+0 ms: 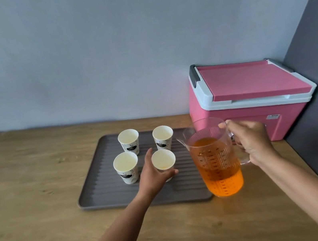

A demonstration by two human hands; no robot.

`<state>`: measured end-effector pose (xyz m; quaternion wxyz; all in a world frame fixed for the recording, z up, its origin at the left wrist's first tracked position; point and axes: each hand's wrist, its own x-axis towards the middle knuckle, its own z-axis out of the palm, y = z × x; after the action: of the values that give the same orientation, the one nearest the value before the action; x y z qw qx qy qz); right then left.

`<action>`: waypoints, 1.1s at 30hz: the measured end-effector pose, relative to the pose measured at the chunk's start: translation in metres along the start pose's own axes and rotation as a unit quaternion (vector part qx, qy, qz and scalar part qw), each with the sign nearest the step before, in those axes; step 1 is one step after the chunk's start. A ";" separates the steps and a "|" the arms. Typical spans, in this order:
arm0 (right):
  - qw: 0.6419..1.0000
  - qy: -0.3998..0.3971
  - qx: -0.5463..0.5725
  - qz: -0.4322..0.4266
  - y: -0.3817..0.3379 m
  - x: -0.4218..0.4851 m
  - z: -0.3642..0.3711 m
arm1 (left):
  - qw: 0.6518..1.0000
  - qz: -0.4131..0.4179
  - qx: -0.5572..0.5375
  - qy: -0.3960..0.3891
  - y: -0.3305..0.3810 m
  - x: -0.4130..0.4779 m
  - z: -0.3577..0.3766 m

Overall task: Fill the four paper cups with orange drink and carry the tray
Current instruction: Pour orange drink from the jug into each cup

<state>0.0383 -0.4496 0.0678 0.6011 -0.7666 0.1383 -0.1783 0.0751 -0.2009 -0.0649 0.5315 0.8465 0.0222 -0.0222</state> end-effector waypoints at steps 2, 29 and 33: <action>1.000 -0.003 -0.013 -0.009 0.000 0.001 0.002 | 1.000 0.004 -0.004 0.012 -0.002 0.001 0.002; 0.971 -0.079 -0.178 -0.137 -0.005 0.016 0.018 | 0.996 0.076 -0.046 -0.021 0.032 -0.018 -0.021; 0.964 -0.093 -0.200 -0.148 -0.006 0.018 0.020 | 0.996 0.078 -0.039 -0.023 0.032 -0.019 -0.021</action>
<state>0.0632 -0.4383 0.0709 0.4124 -0.8964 0.0000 -0.1622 0.0579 -0.1957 -0.0258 0.5647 0.8234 -0.0551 0.0005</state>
